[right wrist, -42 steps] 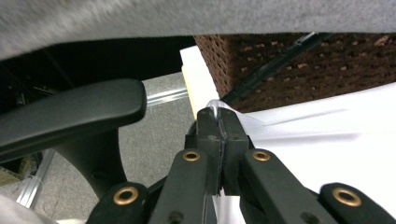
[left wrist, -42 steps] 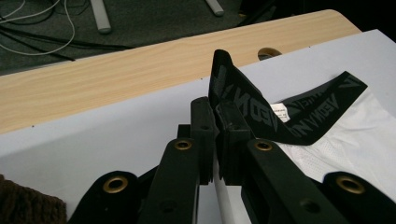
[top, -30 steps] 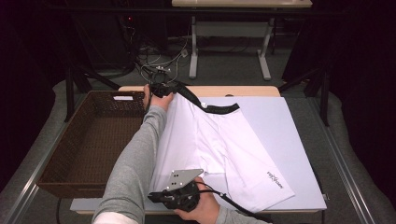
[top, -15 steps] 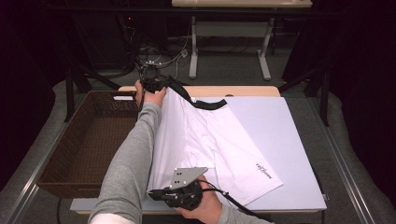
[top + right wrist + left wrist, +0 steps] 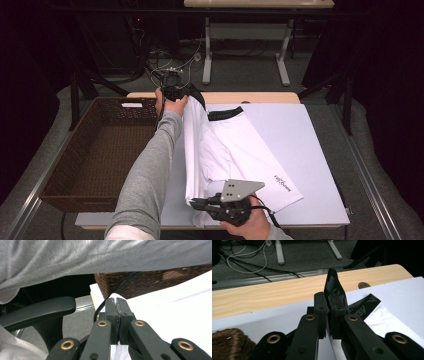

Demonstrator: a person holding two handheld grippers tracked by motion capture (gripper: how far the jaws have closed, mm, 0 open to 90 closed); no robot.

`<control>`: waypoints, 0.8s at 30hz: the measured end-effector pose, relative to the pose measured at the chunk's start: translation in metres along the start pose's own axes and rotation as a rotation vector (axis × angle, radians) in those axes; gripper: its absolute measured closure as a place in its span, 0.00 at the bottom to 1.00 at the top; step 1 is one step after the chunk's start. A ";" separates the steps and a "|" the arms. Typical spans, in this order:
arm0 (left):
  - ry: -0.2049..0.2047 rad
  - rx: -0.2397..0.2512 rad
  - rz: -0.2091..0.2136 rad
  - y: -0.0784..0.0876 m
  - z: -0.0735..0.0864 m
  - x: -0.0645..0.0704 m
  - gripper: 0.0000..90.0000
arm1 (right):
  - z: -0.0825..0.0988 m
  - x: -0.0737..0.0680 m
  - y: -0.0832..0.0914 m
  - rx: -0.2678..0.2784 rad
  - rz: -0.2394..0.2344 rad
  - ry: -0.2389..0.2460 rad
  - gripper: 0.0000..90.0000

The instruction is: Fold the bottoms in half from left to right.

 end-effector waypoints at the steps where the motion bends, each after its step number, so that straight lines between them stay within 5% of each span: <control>1: 0.002 0.002 0.000 -0.001 0.000 0.001 0.96 | -0.002 0.002 0.005 0.010 0.005 0.010 1.00; 11: 0.026 0.028 0.029 -0.006 0.002 0.014 0.96 | -0.007 0.019 0.063 0.033 0.116 0.021 1.00; 24: 0.035 0.062 0.061 -0.011 0.003 0.035 0.96 | -0.006 0.032 0.114 0.067 0.268 0.000 1.00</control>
Point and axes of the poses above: each handheld gripper's, and its own axes: y roughly backward along the jaws, z roughly out of its underside, x roughly to its right, the point moved 3 cm from there along -y, roughly forward along the jaws, and after that the axes turned 15 degrees about x, right-handed, at the moved point
